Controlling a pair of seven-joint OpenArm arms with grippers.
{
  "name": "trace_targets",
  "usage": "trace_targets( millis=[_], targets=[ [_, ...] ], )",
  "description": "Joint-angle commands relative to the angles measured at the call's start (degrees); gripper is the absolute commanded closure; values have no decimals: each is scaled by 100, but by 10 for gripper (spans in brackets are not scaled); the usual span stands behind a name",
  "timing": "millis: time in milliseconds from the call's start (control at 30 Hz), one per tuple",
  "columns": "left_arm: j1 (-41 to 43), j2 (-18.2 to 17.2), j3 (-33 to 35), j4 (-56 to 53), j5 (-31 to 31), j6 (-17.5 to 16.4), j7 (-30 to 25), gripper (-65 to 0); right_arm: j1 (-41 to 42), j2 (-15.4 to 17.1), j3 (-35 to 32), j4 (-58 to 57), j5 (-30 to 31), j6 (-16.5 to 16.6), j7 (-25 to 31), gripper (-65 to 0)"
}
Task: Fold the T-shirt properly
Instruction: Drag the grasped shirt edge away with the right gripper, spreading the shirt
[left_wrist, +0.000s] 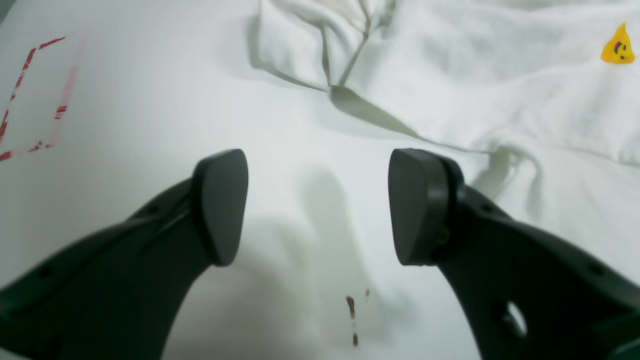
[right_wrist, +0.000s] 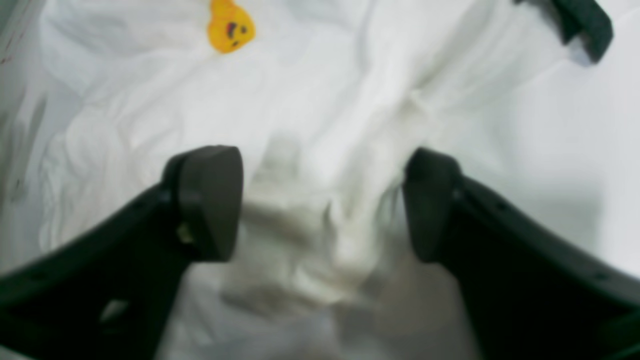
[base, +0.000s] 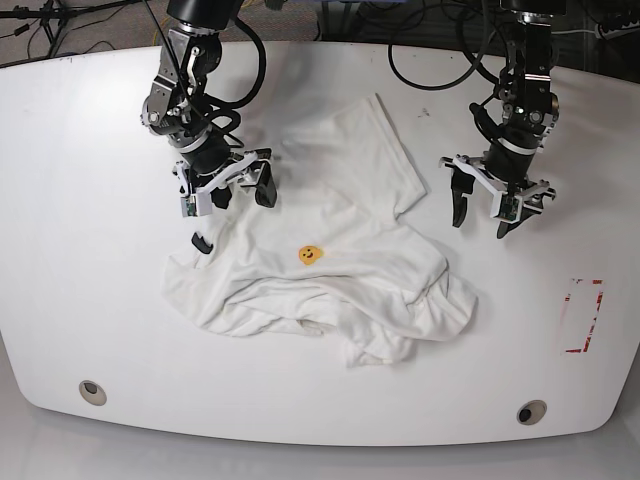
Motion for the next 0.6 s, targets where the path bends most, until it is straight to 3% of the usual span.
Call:
trace_targets(
  millis=[0,100,200,333,567],
  targets=[
    [-143,-47,-95,118,-58,21,-173,-414,65,15,-4,-129,-90,-49,-245,-290],
    [-249,-38,-183,118,-67,12,-111,-415,109,42,-4,-217,-90,-49,-245,-119],
    [-451,-21,-218,109,-67,12,118,-417,109,103,-39,-226,-90,-49,-245,-19],
    [-776,-3,-280,83,-67,12,496,-444,74,103,-39,-173,-90,-49,-254,0],
    [-1453,278,-509,-128,-67,12,953,-596,-260,139,-22,381,-90,-49,-262,0]
  ],
)
